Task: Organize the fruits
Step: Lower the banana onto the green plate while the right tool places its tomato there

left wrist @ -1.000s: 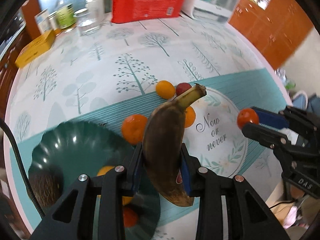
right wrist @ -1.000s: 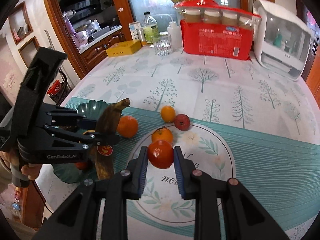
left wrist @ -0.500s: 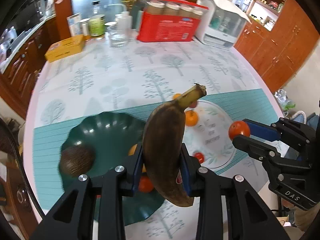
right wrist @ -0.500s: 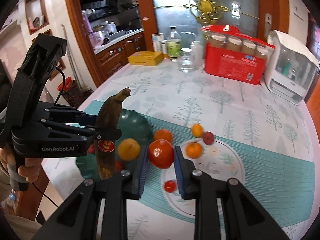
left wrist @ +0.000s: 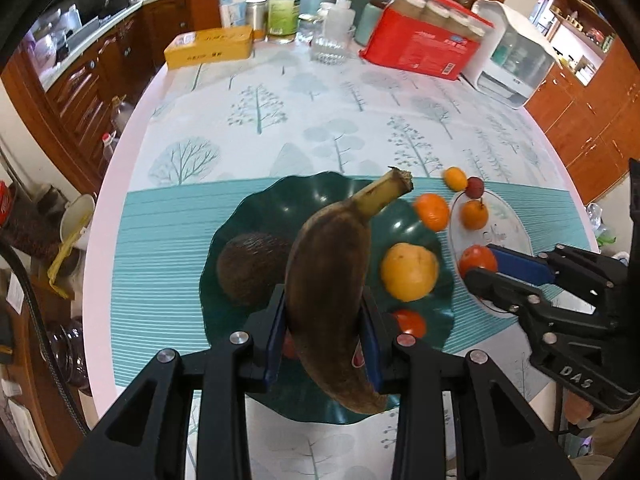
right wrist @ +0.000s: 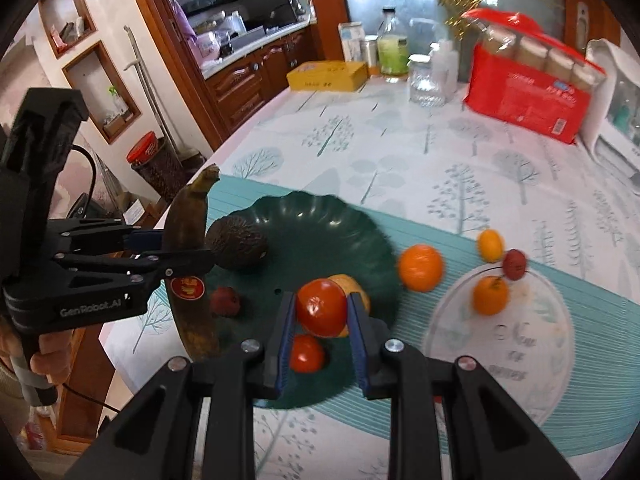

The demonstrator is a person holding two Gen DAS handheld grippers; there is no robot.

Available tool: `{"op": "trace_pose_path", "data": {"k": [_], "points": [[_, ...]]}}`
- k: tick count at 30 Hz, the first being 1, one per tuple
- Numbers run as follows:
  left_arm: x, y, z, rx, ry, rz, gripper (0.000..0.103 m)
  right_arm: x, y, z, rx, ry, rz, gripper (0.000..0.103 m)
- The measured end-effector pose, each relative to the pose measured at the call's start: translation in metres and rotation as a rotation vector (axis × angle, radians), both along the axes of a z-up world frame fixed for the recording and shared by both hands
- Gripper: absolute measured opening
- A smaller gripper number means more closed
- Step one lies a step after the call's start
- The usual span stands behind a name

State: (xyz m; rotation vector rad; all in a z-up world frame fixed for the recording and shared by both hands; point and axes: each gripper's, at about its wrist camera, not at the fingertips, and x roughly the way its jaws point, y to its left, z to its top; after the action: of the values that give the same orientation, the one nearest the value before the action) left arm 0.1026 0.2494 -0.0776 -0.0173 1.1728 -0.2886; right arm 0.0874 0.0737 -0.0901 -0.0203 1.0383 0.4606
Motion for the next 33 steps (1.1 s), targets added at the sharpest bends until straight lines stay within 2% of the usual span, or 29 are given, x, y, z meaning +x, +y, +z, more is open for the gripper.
{"op": "trace_pose_path", "data": {"k": [8,13,19,23,26,29,33], "points": [[0.010,-0.002,-0.027,-0.037,0.046,-0.028,0.032,0.034,0.038,-0.021,-0.037,0.000,0.028,0.025],[0.012,-0.010,-0.043,-0.040,0.063,-0.053,0.032,0.054,0.045,-0.038,-0.059,0.020,0.011,0.026],[0.017,-0.013,-0.057,-0.032,0.089,-0.055,0.032,0.060,0.053,-0.052,-0.125,0.021,0.025,0.027],[0.017,-0.013,-0.059,-0.050,0.093,-0.062,0.033,0.062,0.049,-0.057,-0.111,0.043,0.020,0.028],[0.017,-0.015,-0.056,-0.054,0.085,-0.070,0.037,0.061,0.043,-0.055,-0.099,0.038,0.008,0.033],[0.014,-0.017,-0.051,-0.053,0.069,-0.078,0.048,0.058,0.039,-0.049,-0.088,0.024,0.004,0.040],[0.011,-0.019,-0.045,-0.048,0.050,-0.082,0.056,0.052,0.034,-0.041,-0.083,0.008,-0.003,0.041]]}}
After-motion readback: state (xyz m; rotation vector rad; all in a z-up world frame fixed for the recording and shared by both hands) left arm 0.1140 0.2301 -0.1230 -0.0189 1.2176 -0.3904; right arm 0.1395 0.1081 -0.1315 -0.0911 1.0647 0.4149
